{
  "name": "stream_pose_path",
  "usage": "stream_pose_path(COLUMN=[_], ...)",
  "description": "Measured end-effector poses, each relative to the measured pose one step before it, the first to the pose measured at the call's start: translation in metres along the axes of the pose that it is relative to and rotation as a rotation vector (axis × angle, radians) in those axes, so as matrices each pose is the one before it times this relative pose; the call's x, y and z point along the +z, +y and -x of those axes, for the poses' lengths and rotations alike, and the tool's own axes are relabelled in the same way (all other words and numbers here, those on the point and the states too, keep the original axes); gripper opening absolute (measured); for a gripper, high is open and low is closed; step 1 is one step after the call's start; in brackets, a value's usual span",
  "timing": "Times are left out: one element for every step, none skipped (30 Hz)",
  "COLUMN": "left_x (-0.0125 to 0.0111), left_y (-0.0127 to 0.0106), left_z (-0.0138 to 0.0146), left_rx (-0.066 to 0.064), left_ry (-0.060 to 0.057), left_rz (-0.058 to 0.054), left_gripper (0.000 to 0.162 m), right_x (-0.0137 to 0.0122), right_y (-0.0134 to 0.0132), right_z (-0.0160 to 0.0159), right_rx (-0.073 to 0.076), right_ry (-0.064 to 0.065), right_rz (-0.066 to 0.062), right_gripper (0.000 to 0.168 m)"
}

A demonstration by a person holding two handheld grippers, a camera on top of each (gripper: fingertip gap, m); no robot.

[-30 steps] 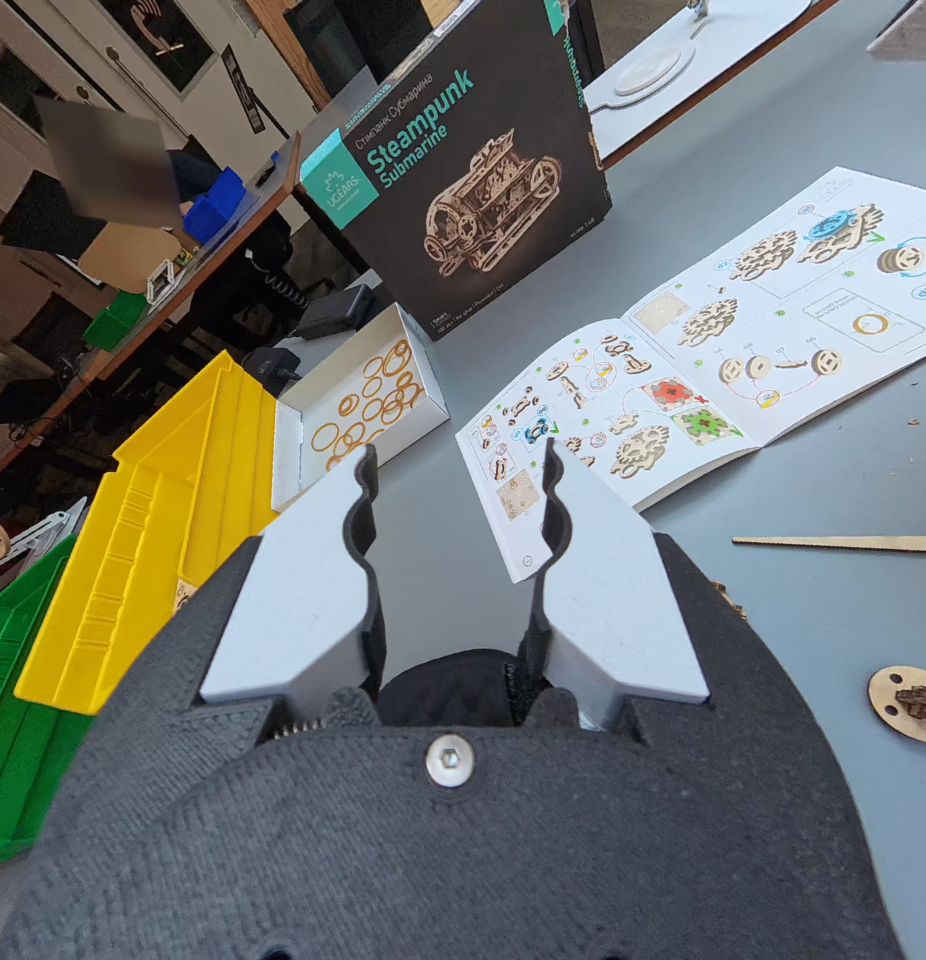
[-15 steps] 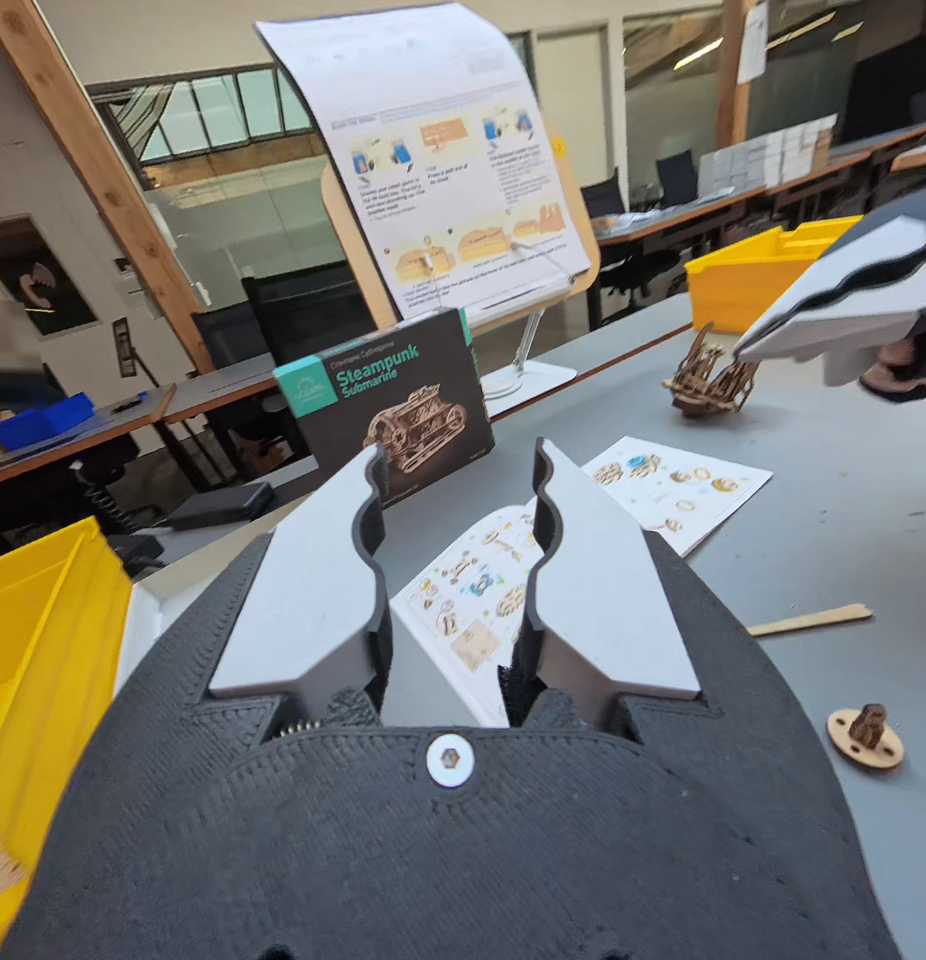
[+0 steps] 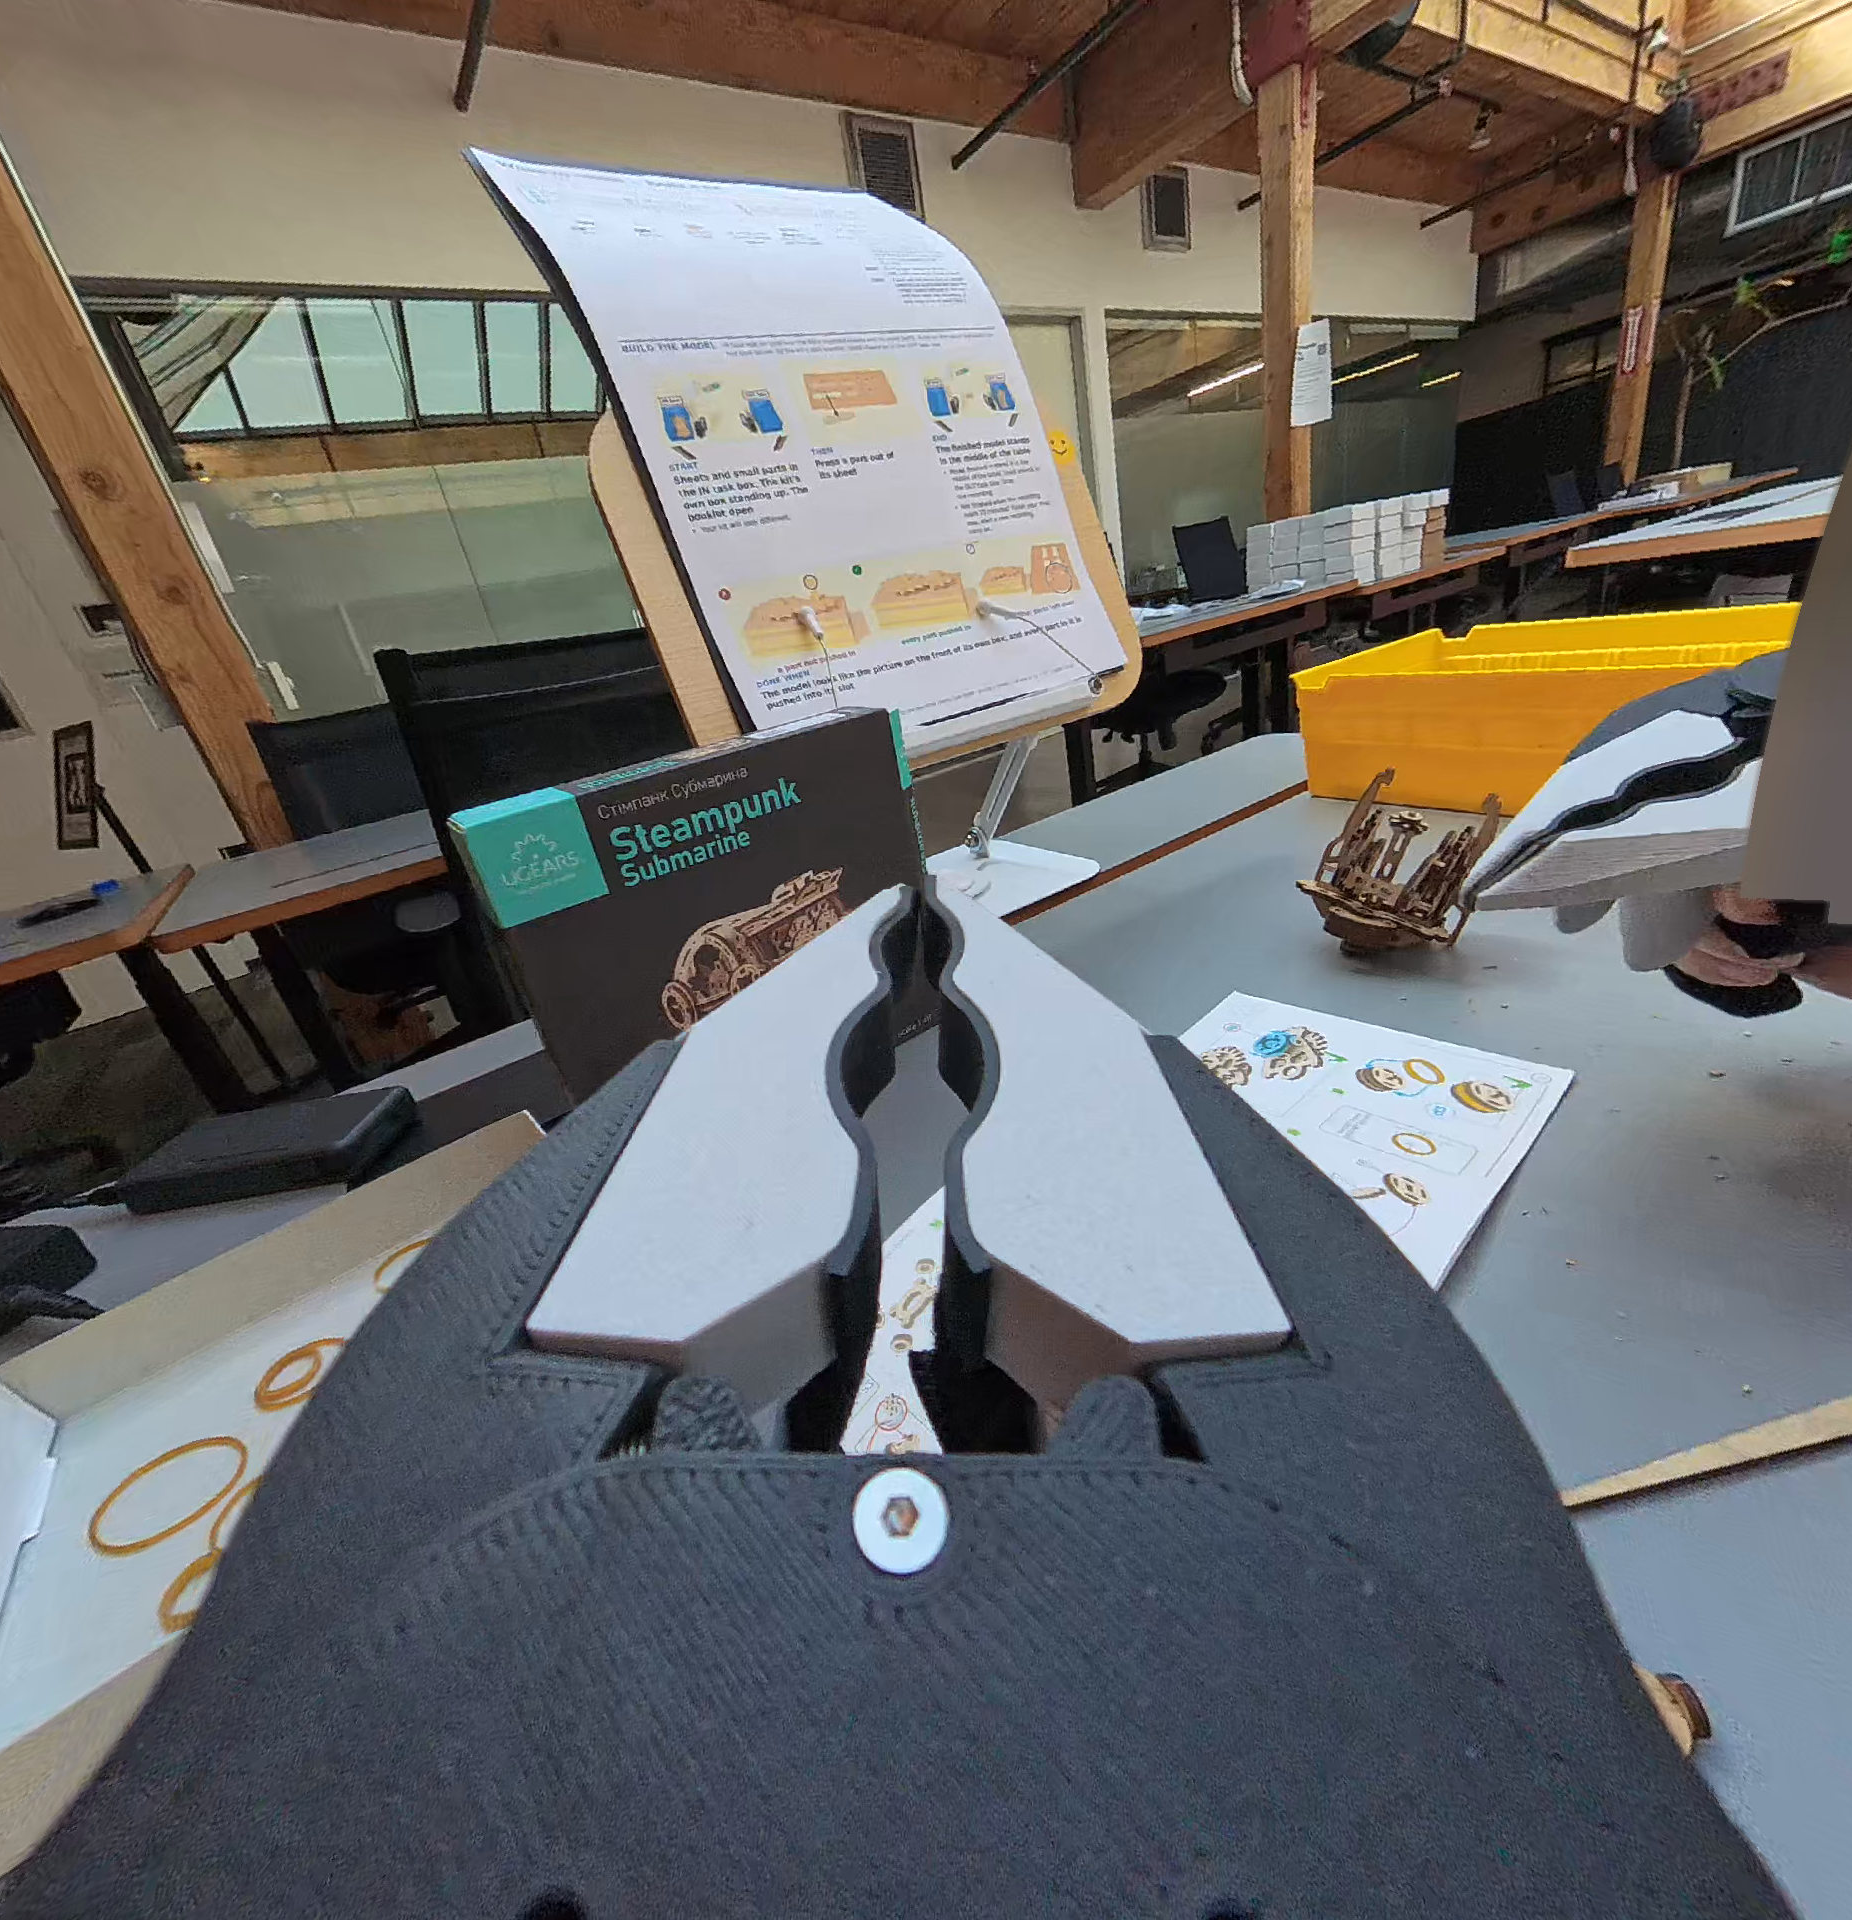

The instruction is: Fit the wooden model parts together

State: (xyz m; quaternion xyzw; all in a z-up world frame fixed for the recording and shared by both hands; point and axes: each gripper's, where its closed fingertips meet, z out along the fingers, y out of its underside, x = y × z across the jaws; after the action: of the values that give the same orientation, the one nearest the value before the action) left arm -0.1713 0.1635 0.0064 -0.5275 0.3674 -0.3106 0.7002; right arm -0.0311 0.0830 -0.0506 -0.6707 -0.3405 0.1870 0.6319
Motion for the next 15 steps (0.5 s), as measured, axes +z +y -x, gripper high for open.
stream_pose_path(left_x=[-0.00048, 0.00016, 0.00048, 0.00006, -0.00075, -0.00117, -0.00101, -0.00021, 0.00022, 0.00043, 0.00027, 0.00038, 0.00068, 0.00082, 0.00087], left_y=[0.00275, 0.00294, 0.00219, 0.00161, 0.00069, -0.00017, -0.00035, 0.00017, 0.00062, 0.00124, 0.00153, 0.00139, 0.00112, 0.00095, 0.00066], left_z=[0.00258, 0.00371, 0.00294, 0.0025, 0.00346, 0.00379, 0.00345, 0.00256, 0.00153, 0.00063, 0.00034, -0.00049, -0.00162, -0.00262, -0.00281], left_rx=[0.0127, 0.0029, -0.0169, -0.0303, -0.0328, -0.0262, -0.0182, -0.009, 0.0022, 0.0123, 0.0195, 0.021, 0.018, 0.015, 0.016], left_ry=[-0.0126, -0.0142, -0.0024, 0.0052, -0.0005, -0.0031, -0.0033, -0.0012, 0.0014, 0.0002, -0.0032, -0.0029, 0.0025, 0.0077, 0.009], left_rz=[0.0005, 0.0069, 0.0067, 0.0056, -0.0009, -0.0093, -0.0084, -0.0015, 0.0051, 0.0091, 0.0087, 0.0072, 0.0068, 0.008, 0.0084], left_gripper=[0.0, 0.0, 0.0, 0.0, 0.0, 0.0, 0.0, 0.0, 0.0, 0.0, 0.0, 0.0, 0.0, 0.0, 0.0], right_x=[0.00219, 0.0021, 0.00174, 0.00087, 0.00014, -0.00016, -0.00017, -0.00009, 0.00005, 0.00005, 0.0001, 0.00011, 0.00022, 0.00024, 0.00006], right_y=[0.00174, 0.00171, 0.00218, 0.00202, 0.00123, 0.00105, 0.00127, 0.00119, 0.00055, -0.00039, -0.00083, -0.00056, 0.00031, 0.0007, 0.00012], right_z=[-0.00064, 0.00049, 0.00132, 0.00164, 0.00277, 0.0033, 0.00253, 0.0018, 0.00143, 0.00093, 0.00061, 0.00087, 0.00013, -0.00027, -0.00017], right_rx=[0.0195, 0.0015, -0.0105, -0.0132, -0.009, 0.0026, 0.0114, 0.0121, 0.0132, 0.0137, 0.016, 0.0152, 0.0161, 0.0165, 0.0133], right_ry=[-0.0063, -0.0063, -0.0054, -0.0015, -0.0081, -0.0144, -0.0128, -0.012, -0.0119, -0.0109, -0.0103, -0.0139, -0.0093, -0.0065, -0.0072], right_rz=[0.0078, 0.0086, 0.0135, 0.013, 0.0042, 0.0016, 0.0033, 0.0027, -0.0018, -0.0063, -0.0074, -0.0066, -0.0019, 0.0015, -0.0014], right_gripper=[0.0, 0.0, 0.0, 0.0, 0.0, 0.0, 0.0, 0.0, 0.0, 0.0, 0.0, 0.0, 0.0, 0.0, 0.0])
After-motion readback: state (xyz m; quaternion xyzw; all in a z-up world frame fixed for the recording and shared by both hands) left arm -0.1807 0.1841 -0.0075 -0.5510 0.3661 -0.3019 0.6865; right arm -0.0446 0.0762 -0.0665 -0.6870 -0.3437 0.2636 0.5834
